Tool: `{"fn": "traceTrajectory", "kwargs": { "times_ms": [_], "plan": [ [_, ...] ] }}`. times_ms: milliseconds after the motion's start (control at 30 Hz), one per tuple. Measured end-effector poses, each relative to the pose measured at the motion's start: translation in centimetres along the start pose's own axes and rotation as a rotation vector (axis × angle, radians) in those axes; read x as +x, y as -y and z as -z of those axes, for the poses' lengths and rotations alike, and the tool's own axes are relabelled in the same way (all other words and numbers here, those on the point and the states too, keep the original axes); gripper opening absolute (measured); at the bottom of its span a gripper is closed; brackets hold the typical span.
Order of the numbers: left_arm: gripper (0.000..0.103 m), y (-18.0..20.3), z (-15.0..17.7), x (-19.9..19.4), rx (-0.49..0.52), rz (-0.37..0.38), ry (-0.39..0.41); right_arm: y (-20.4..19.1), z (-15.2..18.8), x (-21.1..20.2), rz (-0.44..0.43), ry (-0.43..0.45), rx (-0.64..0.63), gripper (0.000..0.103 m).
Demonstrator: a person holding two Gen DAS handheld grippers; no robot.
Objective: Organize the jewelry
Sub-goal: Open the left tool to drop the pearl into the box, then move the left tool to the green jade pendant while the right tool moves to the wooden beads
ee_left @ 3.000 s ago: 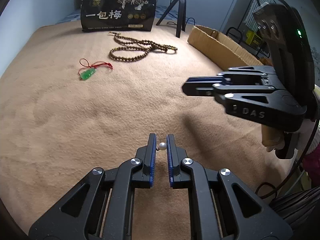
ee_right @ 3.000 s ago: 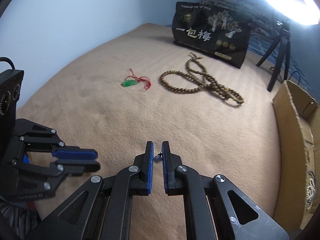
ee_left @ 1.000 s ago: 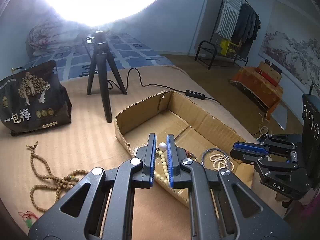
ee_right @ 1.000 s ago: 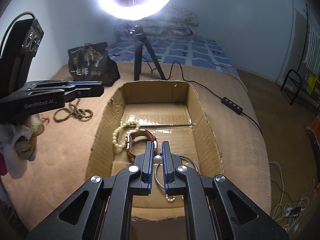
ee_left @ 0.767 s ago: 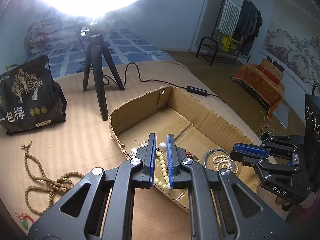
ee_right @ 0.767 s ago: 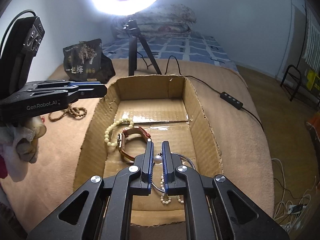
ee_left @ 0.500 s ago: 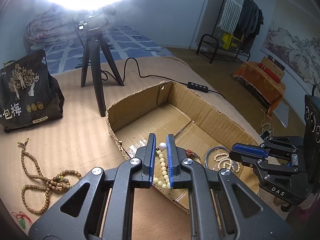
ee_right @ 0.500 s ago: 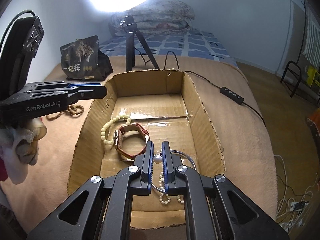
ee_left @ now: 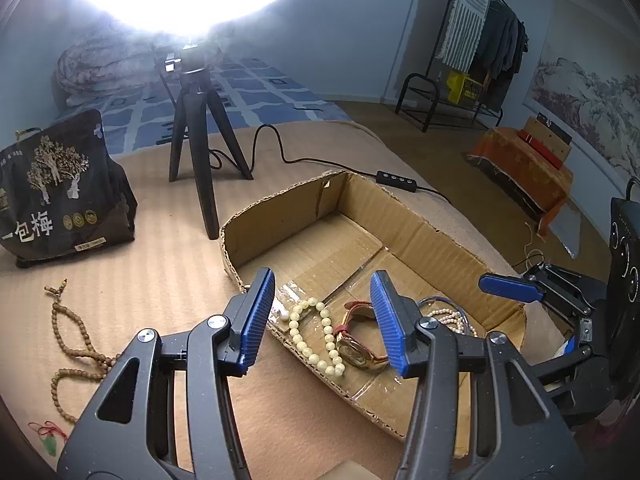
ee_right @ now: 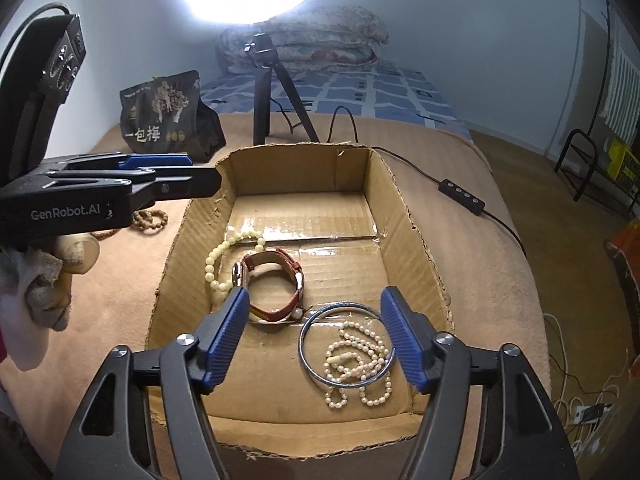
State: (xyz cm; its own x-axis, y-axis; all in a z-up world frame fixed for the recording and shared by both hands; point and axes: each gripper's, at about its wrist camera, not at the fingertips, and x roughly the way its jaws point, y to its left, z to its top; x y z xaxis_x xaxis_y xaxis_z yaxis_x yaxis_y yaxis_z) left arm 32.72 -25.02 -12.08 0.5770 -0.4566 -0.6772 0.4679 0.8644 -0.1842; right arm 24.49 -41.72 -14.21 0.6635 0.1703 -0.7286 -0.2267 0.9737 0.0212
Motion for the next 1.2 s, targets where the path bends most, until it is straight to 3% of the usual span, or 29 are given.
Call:
{"fn": "traceTrajectory", "kwargs": {
  "times_ms": [233, 700, 1200],
  "plan": [
    [0.052, 0.2, -0.1, -1.0, 0.006, -0.001, 0.007, -0.4, 0.0, -0.2, 0.033, -0.016, 0.003, 0.077],
    [0.052, -0.5, -0.2, -4.2, 0.005, -0.022, 0.034, -1.7, -0.5, -2.1, 0.040, -0.003, 0.000, 0.077],
    [0.052, -6.1, 0.6, -10.0, -0.027, -0.074, 0.074, -6.3, -2.6, -3.5, 0.006, 0.030, -0.061, 0.077]
  ]
}}
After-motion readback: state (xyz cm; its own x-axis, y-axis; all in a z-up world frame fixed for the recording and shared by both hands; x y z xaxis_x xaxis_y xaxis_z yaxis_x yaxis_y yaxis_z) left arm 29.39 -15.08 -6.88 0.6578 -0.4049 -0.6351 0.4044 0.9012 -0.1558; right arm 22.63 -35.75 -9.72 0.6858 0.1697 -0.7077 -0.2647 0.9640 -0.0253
